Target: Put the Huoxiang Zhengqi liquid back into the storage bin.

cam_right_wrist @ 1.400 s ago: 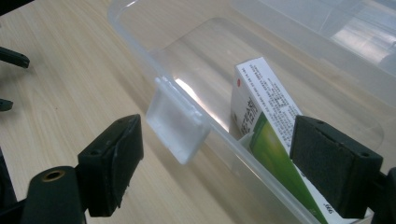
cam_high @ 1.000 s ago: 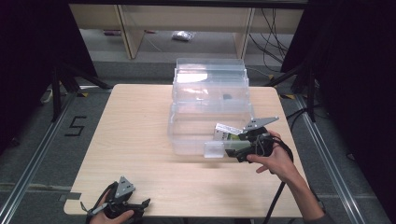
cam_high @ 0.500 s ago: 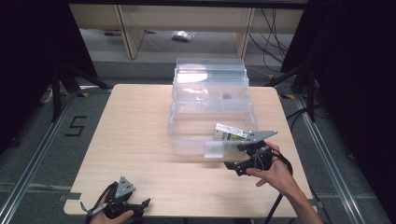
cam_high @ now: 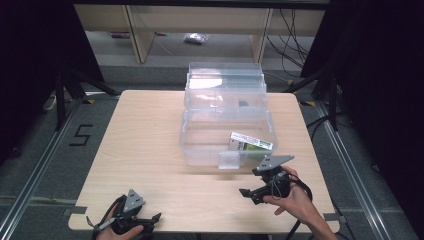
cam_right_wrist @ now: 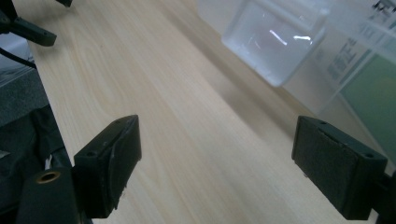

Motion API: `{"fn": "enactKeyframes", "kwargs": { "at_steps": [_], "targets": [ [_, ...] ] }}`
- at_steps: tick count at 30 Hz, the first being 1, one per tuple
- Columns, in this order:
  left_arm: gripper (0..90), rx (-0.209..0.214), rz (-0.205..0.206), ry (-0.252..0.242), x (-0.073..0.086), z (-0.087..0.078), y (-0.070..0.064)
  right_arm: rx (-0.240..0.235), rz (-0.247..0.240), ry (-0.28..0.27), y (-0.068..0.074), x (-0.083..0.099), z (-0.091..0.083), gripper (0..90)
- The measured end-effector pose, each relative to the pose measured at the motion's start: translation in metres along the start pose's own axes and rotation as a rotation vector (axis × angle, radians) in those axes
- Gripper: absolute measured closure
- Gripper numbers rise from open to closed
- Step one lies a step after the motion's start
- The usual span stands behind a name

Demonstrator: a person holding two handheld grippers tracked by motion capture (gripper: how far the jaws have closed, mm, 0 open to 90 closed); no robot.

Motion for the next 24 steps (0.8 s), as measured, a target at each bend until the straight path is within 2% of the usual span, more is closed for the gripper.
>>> {"fn": "enactKeyframes", "kwargs": {
  "at_steps": [2, 3, 4, 6, 7, 8, 9, 10, 13, 15, 16, 17, 18, 23, 24],
  "targets": [
    [15.4, -0.007, -0.007, -0.011, 0.000, 0.001, 0.000, -0.008, 0.015, 0.025, 0.003, 0.004, 0.000, 16.8],
    [15.4, -0.011, -0.006, -0.010, 0.000, 0.001, 0.000, 0.004, -0.005, 0.023, 0.001, 0.006, 0.002, 16.7],
    [15.4, -0.017, -0.006, -0.009, 0.000, 0.001, 0.000, -0.007, 0.004, 0.015, 0.003, 0.007, 0.004, 16.8],
    [15.4, -0.007, -0.008, -0.011, 0.000, 0.001, -0.001, -0.004, 0.004, 0.033, 0.004, 0.011, 0.004, 16.8],
    [15.4, -0.008, -0.009, -0.012, 0.000, 0.001, -0.001, -0.002, 0.010, 0.015, 0.004, 0.012, 0.005, 16.7],
    [15.3, -0.007, -0.008, -0.012, 0.000, 0.001, 0.000, 0.001, 0.015, 0.032, 0.006, 0.014, 0.005, 16.7],
    [15.4, -0.006, -0.006, -0.010, 0.000, 0.001, 0.000, 0.001, -0.005, 0.028, 0.004, 0.015, 0.006, 16.7],
    [15.4, -0.016, -0.005, -0.008, 0.000, 0.001, 0.000, 0.003, 0.010, 0.019, 0.006, 0.018, 0.007, 16.7],
    [15.4, -0.001, -0.002, -0.004, 0.000, 0.000, 0.000, 0.000, 0.015, 0.039, 0.009, 0.023, 0.006, 16.6],
    [15.4, -0.003, -0.002, -0.005, 0.000, 0.000, 0.000, 0.007, 0.023, 0.031, 0.011, 0.027, 0.009, 16.6],
    [15.4, -0.004, -0.002, -0.005, 0.000, 0.000, 0.000, 0.004, 0.012, 0.043, 0.010, 0.029, 0.008, 16.6],
    [15.4, -0.002, -0.001, -0.007, 0.000, 0.000, 0.000, 0.003, 0.027, 0.031, 0.011, 0.031, 0.009, 16.6],
    [15.4, -0.004, -0.002, -0.006, 0.000, 0.000, 0.000, 0.004, 0.018, 0.047, 0.011, 0.033, 0.008, 16.6],
    [15.4, -0.010, -0.001, -0.005, 0.000, 0.000, 0.000, 0.004, 0.046, 0.038, 0.015, 0.041, 0.010, 16.6],
    [15.4, -0.005, 0.000, -0.005, 0.000, 0.000, 0.000, 0.003, 0.037, 0.059, 0.014, 0.043, 0.009, 16.5]
  ]
}}
Point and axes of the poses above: each handheld gripper's, and its own axes: z roughly forward along the jaws, x roughly out of its underside, y roughly to its left, the point moved 2 cm from there along z, roughly forward along the jaws, and after that the axes turned 5 degrees about x, right-handed, at the moved point
